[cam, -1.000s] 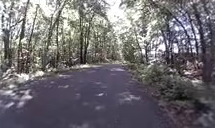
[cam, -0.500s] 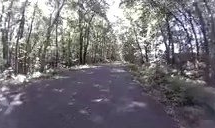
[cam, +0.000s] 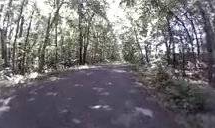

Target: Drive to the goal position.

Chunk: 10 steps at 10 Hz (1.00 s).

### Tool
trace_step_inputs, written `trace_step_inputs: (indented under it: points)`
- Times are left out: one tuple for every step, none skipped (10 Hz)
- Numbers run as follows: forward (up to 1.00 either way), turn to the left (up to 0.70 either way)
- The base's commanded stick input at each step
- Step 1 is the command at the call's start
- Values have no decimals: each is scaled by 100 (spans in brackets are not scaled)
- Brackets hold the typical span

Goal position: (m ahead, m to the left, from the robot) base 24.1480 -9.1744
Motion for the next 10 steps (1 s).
trace_step_inputs:
  points:
    - [45, 0]
    - [45, 0]
    - [45, 0]
    - [45, 0]
    - [45, 0]
    - [45, 0]
    - [45, 0]
    - [45, 0]
    - [45, 0]
    - [45, 0]
